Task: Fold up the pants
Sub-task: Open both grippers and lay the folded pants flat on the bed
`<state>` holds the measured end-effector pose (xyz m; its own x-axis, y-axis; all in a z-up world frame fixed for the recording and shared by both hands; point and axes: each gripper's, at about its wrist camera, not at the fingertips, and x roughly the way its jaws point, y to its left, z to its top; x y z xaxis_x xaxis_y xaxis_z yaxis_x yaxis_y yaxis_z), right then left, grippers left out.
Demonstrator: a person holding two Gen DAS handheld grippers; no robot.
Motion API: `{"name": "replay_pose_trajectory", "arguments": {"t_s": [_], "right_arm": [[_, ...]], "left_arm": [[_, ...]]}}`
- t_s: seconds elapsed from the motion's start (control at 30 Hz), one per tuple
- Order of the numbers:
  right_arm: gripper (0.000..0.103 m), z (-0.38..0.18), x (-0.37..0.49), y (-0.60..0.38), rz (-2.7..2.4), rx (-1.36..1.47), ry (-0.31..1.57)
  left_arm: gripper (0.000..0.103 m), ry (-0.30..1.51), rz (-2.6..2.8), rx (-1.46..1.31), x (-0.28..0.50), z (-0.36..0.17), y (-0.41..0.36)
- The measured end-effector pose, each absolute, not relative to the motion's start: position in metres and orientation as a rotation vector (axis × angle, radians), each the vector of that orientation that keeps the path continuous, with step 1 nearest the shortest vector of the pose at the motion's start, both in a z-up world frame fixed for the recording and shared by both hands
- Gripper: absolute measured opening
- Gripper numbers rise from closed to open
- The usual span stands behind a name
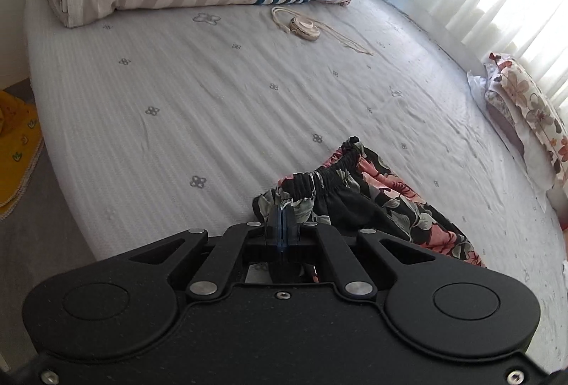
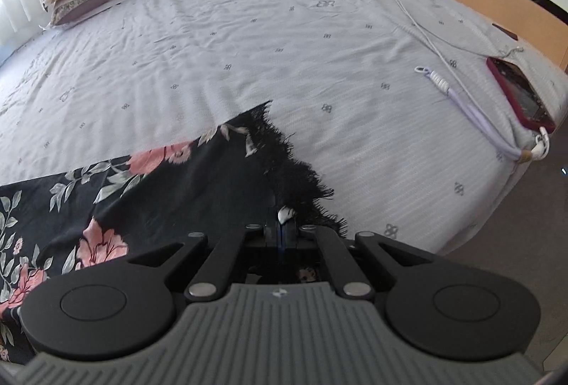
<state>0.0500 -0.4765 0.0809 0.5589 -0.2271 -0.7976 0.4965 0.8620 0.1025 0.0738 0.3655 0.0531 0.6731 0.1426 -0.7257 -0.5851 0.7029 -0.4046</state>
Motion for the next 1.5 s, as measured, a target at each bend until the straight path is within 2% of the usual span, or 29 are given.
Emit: {"name": "replay_pose_trajectory", "arguments": {"t_s": [0.17,0.23,0.27,0.3,0.33,0.37,0.4,0.43,0.47,0.5,0.63,0.83,1.17,1.3,1.4,1.5], "right_arm": [[0.002,0.069,0.05,-0.476,-0.425,0.306,0.932],[0.006,0.06,0.049,-0.478,-0.42,0.317,0.968],[0.016,0.057,0.049,-0.479,-0.415,0.326,0.984],[0.03,0.056,0.048,-0.481,-0.413,0.336,0.989],[0.036,0.057,0.046,-0.482,-0.408,0.343,0.985],[0.037,0.061,0.043,-0.482,-0.398,0.347,0.974],[0.037,0.067,0.04,-0.482,-0.387,0.352,0.954],[0.042,0.073,0.037,-0.481,-0.373,0.355,0.933],[0.051,0.082,0.033,-0.479,-0.356,0.36,0.911],[0.055,0.091,0.029,-0.476,-0.34,0.362,0.891],[0.066,0.128,0.016,-0.454,-0.256,0.328,0.822],[0.076,0.161,0.0,-0.41,-0.11,0.324,0.734],[0.078,0.18,-0.029,-0.342,0.073,0.352,0.608],[0.081,0.205,-0.044,-0.331,0.077,0.301,0.532],[0.089,0.222,-0.053,-0.326,0.097,0.275,0.487],[0.09,0.22,-0.055,-0.318,0.104,0.261,0.476]], "left_arm": [[0.003,0.824,0.48,-0.567,0.082,0.032,0.353],[0.007,0.857,0.495,-0.537,0.085,0.023,0.349],[0.008,0.865,0.498,-0.523,0.086,0.021,0.346],[0.009,0.863,0.505,-0.508,0.086,0.022,0.343],[0.018,0.86,0.511,-0.493,0.087,0.023,0.34],[0.029,0.858,0.515,-0.485,0.087,0.026,0.338],[0.054,0.85,0.523,-0.481,0.087,0.031,0.336],[0.066,0.831,0.527,-0.471,0.086,0.036,0.332],[0.068,0.806,0.522,-0.451,0.084,0.043,0.328],[0.068,0.784,0.508,-0.424,0.083,0.05,0.322],[0.088,0.713,0.44,-0.331,0.076,0.079,0.293],[0.09,0.65,0.231,-0.274,0.059,0.109,0.232],[0.087,0.696,-0.126,-0.192,0.029,0.097,0.109],[0.087,0.668,-0.162,-0.211,0.016,0.104,0.094],[0.087,0.646,-0.176,-0.244,0.008,0.115,0.094],[0.087,0.649,-0.184,-0.254,0.002,0.119,0.091]]}}
